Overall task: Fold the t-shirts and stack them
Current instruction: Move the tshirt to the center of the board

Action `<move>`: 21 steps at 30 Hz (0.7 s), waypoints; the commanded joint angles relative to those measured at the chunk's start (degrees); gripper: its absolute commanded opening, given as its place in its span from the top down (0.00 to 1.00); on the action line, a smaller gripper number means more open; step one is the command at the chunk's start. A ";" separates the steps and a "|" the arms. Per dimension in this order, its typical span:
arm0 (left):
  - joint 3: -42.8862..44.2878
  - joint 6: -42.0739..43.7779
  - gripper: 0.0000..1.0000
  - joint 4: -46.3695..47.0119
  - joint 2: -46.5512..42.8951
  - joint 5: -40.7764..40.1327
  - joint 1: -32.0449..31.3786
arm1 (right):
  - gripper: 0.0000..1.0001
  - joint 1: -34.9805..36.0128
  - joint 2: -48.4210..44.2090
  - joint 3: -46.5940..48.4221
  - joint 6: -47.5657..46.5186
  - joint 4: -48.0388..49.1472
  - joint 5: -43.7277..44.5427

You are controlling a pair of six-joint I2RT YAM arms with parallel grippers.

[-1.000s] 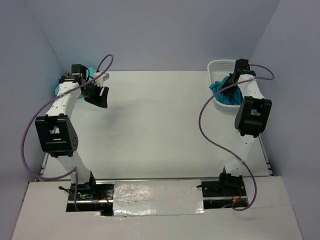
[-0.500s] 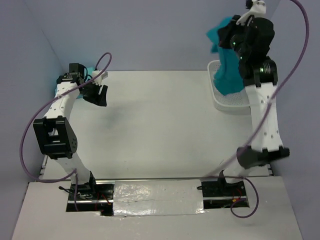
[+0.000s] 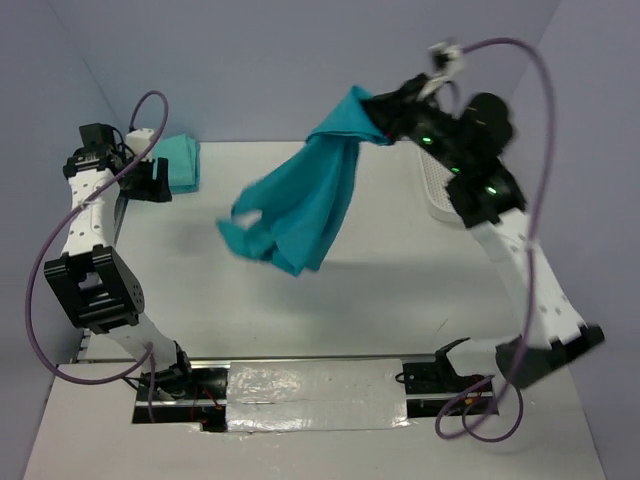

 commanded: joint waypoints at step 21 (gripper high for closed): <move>-12.35 1.12 0.30 0.66 -6.60 12.55 -0.38 | 0.98 29.49 20.62 -28.23 -6.07 -12.94 20.97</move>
